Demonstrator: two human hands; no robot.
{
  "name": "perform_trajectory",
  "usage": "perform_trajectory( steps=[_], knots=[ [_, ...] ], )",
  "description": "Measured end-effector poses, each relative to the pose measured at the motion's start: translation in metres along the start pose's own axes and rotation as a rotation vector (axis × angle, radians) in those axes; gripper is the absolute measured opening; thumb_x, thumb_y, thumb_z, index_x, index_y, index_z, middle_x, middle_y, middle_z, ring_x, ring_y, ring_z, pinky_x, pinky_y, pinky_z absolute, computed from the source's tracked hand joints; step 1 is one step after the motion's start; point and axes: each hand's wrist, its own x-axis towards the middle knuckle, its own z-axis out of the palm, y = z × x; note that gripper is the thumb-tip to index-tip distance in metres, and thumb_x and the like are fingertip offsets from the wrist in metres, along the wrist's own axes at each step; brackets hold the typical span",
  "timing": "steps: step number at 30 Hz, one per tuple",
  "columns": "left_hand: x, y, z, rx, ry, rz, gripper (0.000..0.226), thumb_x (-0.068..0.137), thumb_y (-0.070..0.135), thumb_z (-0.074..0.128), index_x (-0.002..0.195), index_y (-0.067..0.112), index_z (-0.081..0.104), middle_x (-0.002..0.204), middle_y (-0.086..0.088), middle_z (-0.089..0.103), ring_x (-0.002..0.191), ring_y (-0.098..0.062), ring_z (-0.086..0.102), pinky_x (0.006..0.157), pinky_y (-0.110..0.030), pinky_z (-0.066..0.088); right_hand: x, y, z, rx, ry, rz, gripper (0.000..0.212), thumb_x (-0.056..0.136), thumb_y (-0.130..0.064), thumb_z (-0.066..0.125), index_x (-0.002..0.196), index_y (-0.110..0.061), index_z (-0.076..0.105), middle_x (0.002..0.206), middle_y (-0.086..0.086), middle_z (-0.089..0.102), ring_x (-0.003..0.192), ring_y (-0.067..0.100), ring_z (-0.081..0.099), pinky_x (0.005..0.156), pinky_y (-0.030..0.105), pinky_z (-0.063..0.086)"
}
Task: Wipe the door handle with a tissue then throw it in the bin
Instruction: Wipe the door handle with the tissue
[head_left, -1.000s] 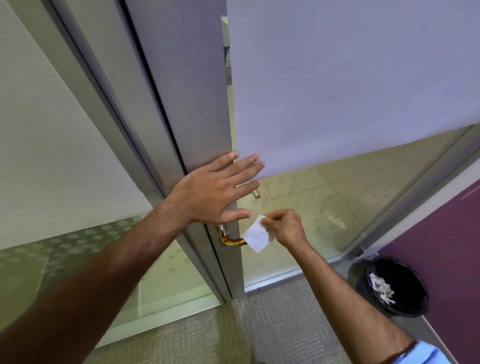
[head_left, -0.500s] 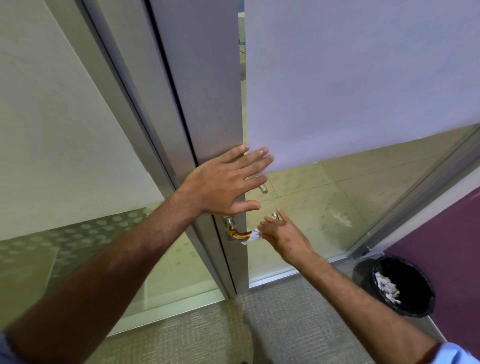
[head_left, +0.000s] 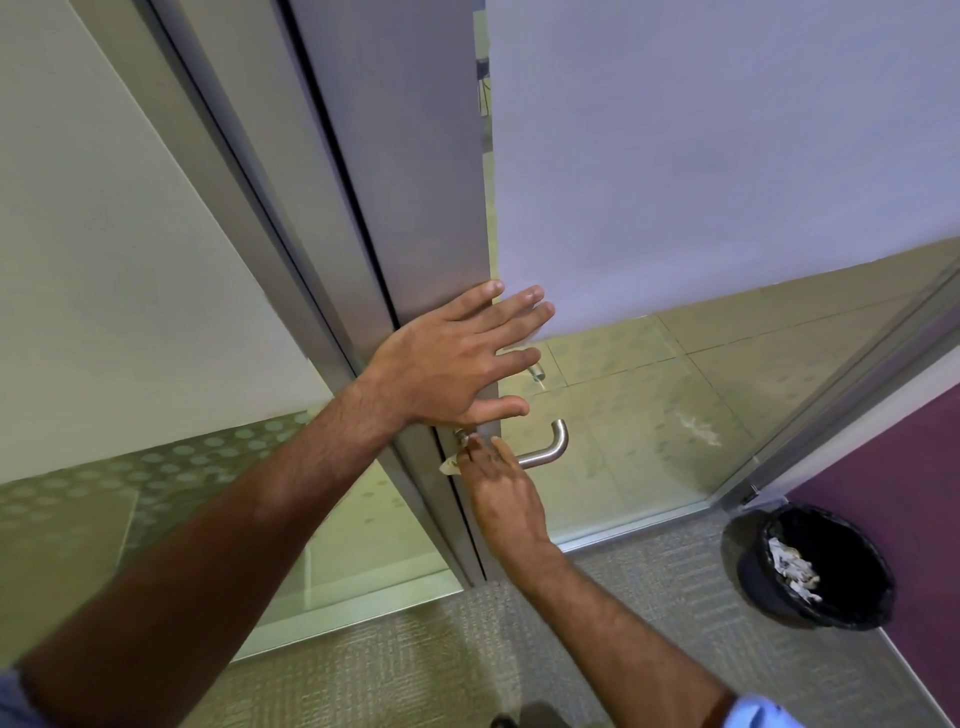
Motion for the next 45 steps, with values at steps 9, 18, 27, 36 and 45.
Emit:
perform_trajectory(
  steps=[9,18,27,36,45],
  knots=[
    [0.002,0.001,0.0,-0.009,0.004,0.002,0.064,0.103,0.065,0.041,0.131,0.016,0.069,0.164,-0.014,0.038,0.155,-0.029,0.03,0.127,-0.047,0.014,0.01,0.065,-0.05,-0.14,-0.316,-0.663,0.034,0.073,0.004,0.073,0.105,-0.007,0.071,0.126,0.007,0.067,0.119,0.026,0.061,0.095,0.034,0.053],
    [0.001,0.0,-0.001,0.004,-0.008,0.002,0.065,0.102,0.065,0.04,0.133,0.015,0.068,0.164,-0.014,0.038,0.156,-0.029,0.029,0.127,-0.046,0.009,0.019,0.035,-0.04,0.796,0.174,0.286,0.024,0.087,0.008,0.063,0.097,-0.01,0.075,0.088,-0.005,0.075,0.084,-0.002,0.069,0.076,-0.001,0.041],
    [0.001,0.0,0.002,0.005,-0.002,0.011,0.067,0.103,0.065,0.036,0.131,0.015,0.069,0.164,-0.014,0.038,0.156,-0.03,0.029,0.127,-0.047,0.01,0.022,0.02,-0.025,0.187,-0.026,0.202,0.01,0.085,-0.01,0.064,0.077,-0.011,0.069,0.081,0.005,0.069,0.071,0.029,0.059,0.074,0.04,0.044],
    [0.001,0.0,0.0,0.015,0.001,0.013,0.067,0.103,0.065,0.036,0.131,0.016,0.069,0.163,-0.014,0.04,0.155,-0.03,0.031,0.126,-0.047,0.013,0.022,-0.008,-0.013,0.256,-0.05,0.367,0.018,0.097,-0.011,0.05,0.109,-0.012,0.063,0.106,0.009,0.063,0.103,0.029,0.053,0.072,0.035,0.04],
    [0.0,0.0,0.0,-0.006,-0.017,0.008,0.066,0.103,0.066,0.037,0.132,0.017,0.069,0.164,-0.013,0.04,0.156,-0.03,0.028,0.127,-0.049,0.012,0.028,0.013,-0.025,0.005,-0.306,-0.198,0.01,0.078,0.001,0.071,0.088,-0.003,0.073,0.104,0.012,0.067,0.115,0.029,0.052,0.09,0.034,0.048]
  ],
)
